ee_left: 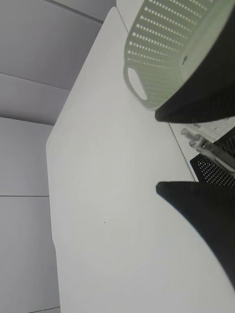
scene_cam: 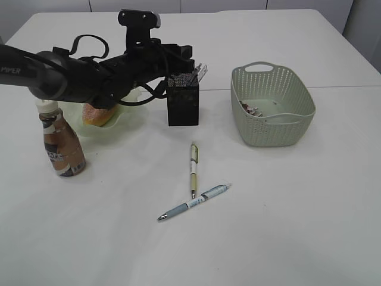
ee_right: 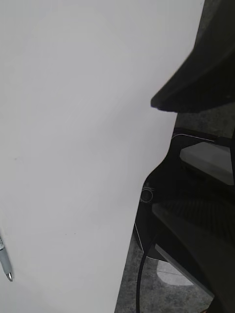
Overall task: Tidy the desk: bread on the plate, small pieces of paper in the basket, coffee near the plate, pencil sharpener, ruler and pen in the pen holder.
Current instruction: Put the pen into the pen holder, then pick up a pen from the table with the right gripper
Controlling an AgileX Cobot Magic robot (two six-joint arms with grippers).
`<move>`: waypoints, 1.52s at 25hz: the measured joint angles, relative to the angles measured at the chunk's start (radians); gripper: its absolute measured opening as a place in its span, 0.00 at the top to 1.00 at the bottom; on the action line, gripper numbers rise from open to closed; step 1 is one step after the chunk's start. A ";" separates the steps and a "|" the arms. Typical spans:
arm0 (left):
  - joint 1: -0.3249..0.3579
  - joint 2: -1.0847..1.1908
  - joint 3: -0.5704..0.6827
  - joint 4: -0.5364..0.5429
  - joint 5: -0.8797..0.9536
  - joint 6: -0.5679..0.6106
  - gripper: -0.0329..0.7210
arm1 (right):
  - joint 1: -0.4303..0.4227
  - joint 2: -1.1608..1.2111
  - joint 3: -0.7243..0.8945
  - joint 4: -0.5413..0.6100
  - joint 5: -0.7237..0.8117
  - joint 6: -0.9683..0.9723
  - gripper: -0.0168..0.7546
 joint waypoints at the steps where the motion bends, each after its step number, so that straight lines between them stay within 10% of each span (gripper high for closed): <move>1: 0.000 0.000 0.000 0.000 0.000 0.000 0.57 | 0.000 0.000 0.000 0.000 0.000 0.000 0.40; 13: 0.000 -0.073 0.000 0.000 0.122 0.000 0.57 | 0.000 0.000 0.000 0.000 -0.008 0.000 0.40; 29: -0.011 -0.495 0.000 -0.025 0.956 0.015 0.62 | 0.000 0.000 0.000 0.000 -0.031 0.000 0.40; 38: -0.024 -0.550 0.000 -0.346 1.400 0.289 0.63 | 0.000 0.000 0.000 0.000 -0.031 0.000 0.40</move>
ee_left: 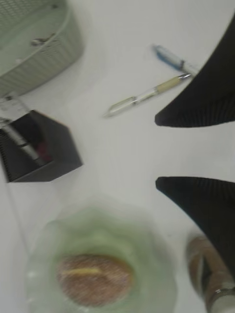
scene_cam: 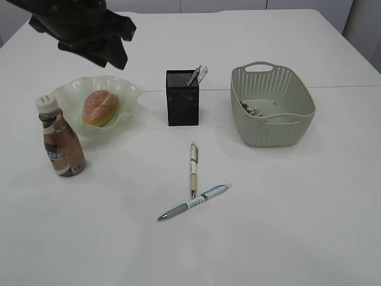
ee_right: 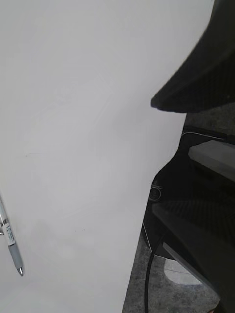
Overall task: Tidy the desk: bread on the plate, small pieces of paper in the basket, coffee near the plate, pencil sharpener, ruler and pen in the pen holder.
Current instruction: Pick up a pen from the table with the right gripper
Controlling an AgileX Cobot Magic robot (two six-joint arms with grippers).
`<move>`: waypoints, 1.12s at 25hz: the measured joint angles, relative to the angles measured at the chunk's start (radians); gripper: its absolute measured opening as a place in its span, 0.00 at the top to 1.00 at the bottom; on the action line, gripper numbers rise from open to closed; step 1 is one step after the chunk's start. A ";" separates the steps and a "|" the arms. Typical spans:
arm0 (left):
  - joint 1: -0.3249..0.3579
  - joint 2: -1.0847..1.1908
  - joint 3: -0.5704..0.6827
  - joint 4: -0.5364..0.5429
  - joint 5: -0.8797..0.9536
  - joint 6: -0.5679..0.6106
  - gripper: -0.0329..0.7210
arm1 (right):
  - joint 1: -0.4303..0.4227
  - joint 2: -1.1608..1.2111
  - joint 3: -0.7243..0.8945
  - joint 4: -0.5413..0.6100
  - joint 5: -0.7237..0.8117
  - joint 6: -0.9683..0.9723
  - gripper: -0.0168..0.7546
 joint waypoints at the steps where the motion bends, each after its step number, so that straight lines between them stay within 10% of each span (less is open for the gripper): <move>1: -0.002 0.000 -0.005 -0.022 0.048 0.019 0.62 | 0.000 0.000 0.000 0.000 0.000 0.000 0.40; 8: -0.002 0.000 -0.132 -0.029 0.340 0.031 0.43 | 0.000 0.056 0.000 0.030 0.016 0.004 0.40; 20: 0.010 -0.146 -0.195 0.078 0.377 -0.032 0.41 | 0.000 0.229 -0.043 0.096 -0.043 0.011 0.40; 28: 0.017 -0.374 0.051 0.180 0.381 -0.095 0.41 | 0.064 0.422 -0.196 0.100 -0.095 0.015 0.40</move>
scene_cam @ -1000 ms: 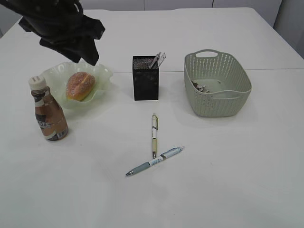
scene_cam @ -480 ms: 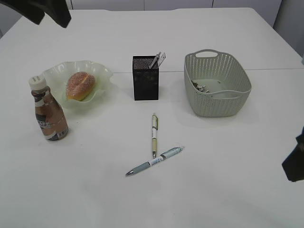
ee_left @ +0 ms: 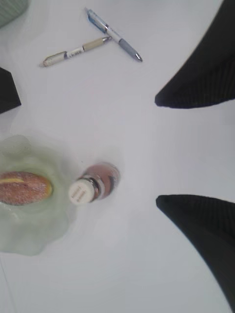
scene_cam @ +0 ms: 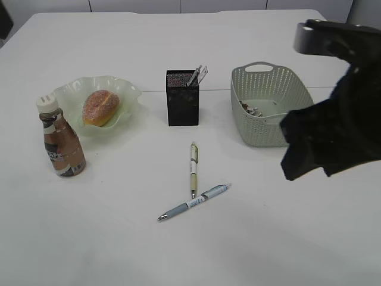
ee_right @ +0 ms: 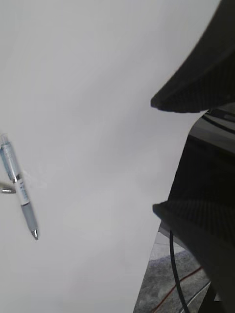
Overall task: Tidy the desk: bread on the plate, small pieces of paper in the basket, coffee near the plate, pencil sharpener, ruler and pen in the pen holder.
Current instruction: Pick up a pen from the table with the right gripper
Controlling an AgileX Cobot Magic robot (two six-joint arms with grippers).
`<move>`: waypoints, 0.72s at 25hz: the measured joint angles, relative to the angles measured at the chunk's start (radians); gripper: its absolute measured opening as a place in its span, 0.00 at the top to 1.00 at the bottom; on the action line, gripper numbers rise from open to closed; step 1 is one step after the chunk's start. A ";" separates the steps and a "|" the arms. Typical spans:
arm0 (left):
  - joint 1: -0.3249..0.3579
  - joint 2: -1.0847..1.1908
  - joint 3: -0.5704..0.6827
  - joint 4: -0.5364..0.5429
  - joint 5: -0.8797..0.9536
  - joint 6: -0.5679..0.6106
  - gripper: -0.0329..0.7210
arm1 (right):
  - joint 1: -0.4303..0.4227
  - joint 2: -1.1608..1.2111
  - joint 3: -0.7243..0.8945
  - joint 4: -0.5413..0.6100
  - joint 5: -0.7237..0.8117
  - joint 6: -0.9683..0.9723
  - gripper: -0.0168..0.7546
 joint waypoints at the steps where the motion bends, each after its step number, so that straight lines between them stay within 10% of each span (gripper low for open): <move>1: 0.004 -0.032 0.042 0.007 0.000 -0.016 0.41 | 0.012 0.033 -0.023 0.002 -0.004 0.004 0.40; 18: 0.107 -0.563 0.289 0.025 0.018 -0.056 0.43 | 0.023 0.604 -0.533 0.045 0.047 0.098 0.40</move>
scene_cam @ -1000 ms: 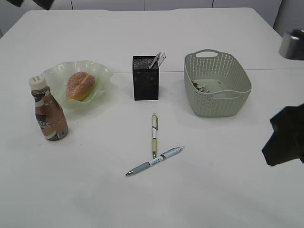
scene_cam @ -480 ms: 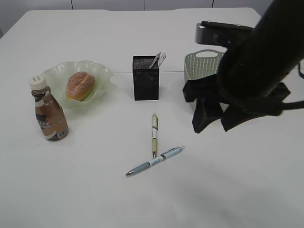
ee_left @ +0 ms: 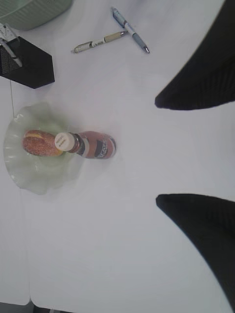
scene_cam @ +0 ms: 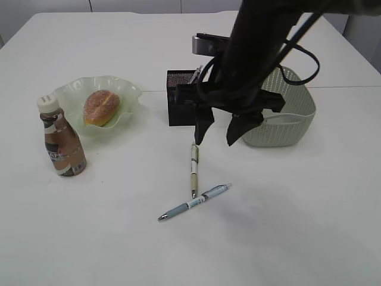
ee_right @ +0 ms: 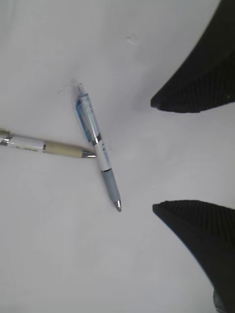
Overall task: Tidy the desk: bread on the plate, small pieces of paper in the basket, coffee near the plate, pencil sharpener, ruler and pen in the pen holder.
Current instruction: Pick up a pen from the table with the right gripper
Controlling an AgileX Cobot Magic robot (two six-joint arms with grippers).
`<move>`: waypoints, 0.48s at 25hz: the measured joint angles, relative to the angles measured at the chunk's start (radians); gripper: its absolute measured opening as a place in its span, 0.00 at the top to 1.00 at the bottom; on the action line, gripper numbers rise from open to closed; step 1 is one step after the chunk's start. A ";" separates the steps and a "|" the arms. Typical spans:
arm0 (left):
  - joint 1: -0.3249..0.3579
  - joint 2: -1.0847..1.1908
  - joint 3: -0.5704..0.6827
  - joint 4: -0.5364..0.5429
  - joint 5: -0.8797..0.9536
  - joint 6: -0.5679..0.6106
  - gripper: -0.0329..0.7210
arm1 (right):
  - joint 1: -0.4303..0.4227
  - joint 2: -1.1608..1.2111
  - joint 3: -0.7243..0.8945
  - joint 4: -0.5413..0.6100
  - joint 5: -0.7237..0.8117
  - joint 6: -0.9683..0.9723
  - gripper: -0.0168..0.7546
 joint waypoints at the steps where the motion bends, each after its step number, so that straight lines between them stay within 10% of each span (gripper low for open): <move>1: 0.000 -0.002 0.000 -0.002 0.000 0.000 0.43 | 0.000 0.034 -0.044 -0.002 0.015 0.013 0.40; 12: 0.000 -0.004 0.000 -0.002 0.000 -0.002 0.46 | 0.035 0.316 -0.378 -0.088 0.050 0.130 0.40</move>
